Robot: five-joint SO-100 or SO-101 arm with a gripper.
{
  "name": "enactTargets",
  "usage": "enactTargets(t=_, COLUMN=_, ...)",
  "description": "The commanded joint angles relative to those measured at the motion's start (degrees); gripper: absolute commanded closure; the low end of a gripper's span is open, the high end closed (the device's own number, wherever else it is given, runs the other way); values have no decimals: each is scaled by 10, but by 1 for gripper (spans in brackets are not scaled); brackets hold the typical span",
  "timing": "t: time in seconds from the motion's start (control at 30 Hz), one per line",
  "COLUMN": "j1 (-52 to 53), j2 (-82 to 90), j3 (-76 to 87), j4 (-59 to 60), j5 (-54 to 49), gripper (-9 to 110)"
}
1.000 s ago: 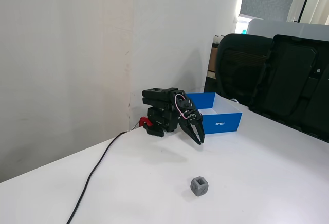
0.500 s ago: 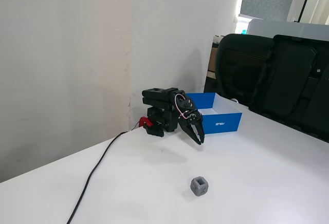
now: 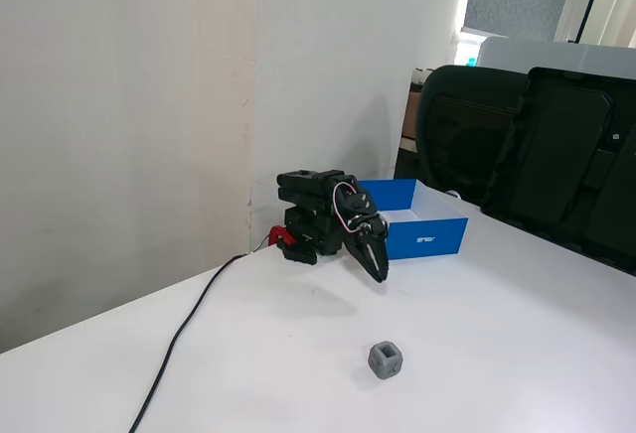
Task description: Grasp the gray block and put it in the box.
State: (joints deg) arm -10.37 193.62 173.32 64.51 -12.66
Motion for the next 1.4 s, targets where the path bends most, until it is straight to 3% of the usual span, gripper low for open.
enactTargets(t=0.0, j1=-17, j2=8, j3=-33, j4=15, j5=18, gripper=101)
enactTargets(t=0.27, j1=-55, j2=-44, j3=-119, j4=21, j5=53, gripper=101)
enactTargets(t=0.7, j1=-143, j2=-485, j3=-432, j4=80, j5=80, gripper=101)
enactTargets(t=1.03, j1=-141, j2=-458, j3=-432, j4=98, j5=17, gripper=101)
enactTargets(t=1.23, j1=-134, j2=-501, j3=-435, j4=103, j5=17, gripper=83)
enactTargets(t=1.37, j1=-149, j2=-544, j3=-442, j4=88, j5=16, gripper=80)
